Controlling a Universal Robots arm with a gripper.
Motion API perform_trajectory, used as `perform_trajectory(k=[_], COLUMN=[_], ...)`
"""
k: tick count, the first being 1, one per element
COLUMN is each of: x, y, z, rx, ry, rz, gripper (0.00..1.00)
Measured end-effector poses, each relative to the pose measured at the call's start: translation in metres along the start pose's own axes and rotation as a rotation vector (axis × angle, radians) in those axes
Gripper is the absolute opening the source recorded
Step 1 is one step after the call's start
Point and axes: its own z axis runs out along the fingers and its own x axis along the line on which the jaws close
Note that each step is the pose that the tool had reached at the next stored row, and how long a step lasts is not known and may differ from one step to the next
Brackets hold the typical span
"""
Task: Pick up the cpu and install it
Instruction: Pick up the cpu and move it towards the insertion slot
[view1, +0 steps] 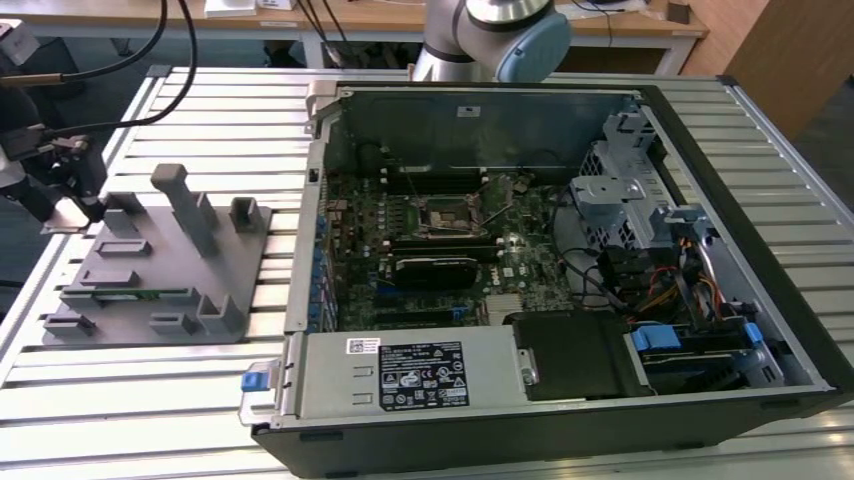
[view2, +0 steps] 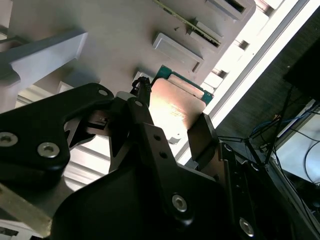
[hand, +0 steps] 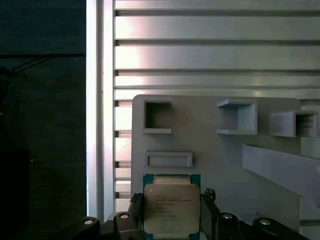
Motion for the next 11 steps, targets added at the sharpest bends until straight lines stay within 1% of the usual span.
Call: perform_trajectory(k=[11], x=[-0.0001], y=[0.0004], z=[-0.0077], rx=[0.0000], ry=[-0.0005], rz=[0.000], gripper=[0.54])
